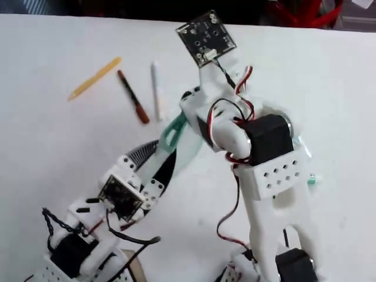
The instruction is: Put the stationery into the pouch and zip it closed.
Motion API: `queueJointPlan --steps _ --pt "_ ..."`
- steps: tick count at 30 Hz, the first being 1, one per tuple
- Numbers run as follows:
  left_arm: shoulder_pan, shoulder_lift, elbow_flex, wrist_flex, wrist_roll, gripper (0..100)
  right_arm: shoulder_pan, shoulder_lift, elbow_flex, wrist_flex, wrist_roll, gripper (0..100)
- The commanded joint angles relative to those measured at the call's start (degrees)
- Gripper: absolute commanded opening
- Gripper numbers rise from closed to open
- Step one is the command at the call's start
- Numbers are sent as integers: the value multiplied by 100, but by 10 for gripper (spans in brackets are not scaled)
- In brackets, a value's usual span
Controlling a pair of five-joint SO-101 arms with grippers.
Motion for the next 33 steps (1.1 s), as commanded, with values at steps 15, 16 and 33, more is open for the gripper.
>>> queueJointPlan --steps 15,16,33 --pt "-242 -92 53 -35 -53 22 321 -374 -501 303 264 37" --pt "-233 -92 105 -88 -53 22 127 -505 -721 558 264 63" --pt "-224 -92 466 -510 -53 22 -1420 48 -1248 1552 -1029 198"
